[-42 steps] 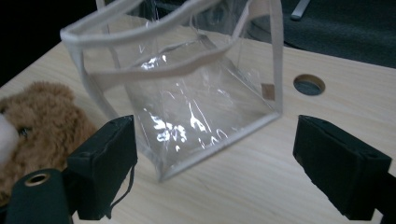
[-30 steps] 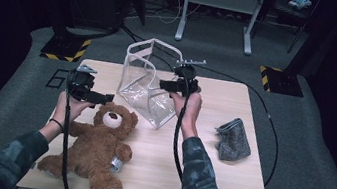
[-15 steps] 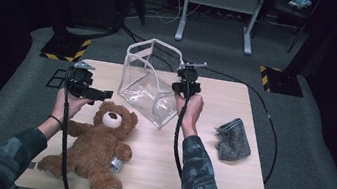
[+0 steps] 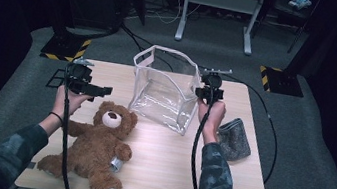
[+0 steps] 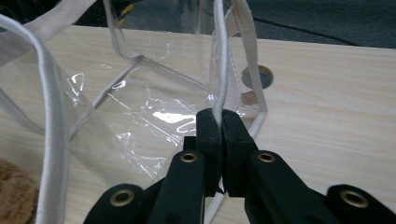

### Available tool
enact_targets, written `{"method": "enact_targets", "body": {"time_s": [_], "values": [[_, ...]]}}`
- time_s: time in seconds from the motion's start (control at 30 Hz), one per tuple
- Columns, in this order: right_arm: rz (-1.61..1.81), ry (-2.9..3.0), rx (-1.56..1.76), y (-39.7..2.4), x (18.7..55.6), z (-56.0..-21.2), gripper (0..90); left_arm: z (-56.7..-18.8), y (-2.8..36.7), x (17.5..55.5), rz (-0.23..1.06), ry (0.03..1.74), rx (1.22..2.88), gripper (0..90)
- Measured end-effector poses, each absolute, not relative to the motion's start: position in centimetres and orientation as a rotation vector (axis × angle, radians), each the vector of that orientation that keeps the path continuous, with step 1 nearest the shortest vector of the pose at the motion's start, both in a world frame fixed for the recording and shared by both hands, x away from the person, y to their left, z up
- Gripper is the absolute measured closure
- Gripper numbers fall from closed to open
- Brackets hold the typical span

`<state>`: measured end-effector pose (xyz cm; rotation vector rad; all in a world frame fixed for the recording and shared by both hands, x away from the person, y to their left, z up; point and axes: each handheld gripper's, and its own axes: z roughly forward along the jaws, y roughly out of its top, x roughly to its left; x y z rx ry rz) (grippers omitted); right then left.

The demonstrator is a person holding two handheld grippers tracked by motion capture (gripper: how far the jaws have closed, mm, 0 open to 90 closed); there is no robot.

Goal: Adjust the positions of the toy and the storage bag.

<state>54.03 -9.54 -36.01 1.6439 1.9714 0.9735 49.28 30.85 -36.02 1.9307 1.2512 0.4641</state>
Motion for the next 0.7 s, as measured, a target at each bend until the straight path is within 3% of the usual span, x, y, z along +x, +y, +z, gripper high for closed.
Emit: {"method": "enact_targets", "body": {"time_s": [0.5, 0.57, 0.7], "values": [[0.882, 2.116, 1.583, -14.9, 51.1, -35.0, 87.2, -34.6, 30.0, 49.3, 0.474, 1.241, 1.95, 1.1], [0.901, 2.1, 1.59, -15.5, 51.0, -35.0, 68.2, -34.4, 29.7, 49.4, 0.462, 1.246, 1.94, 1.1], [0.966, 2.017, 1.62, -16.1, 51.9, -34.9, 51.7, -33.8, 28.9, 49.9, 0.448, 1.251, 1.937, 1.2]]}}
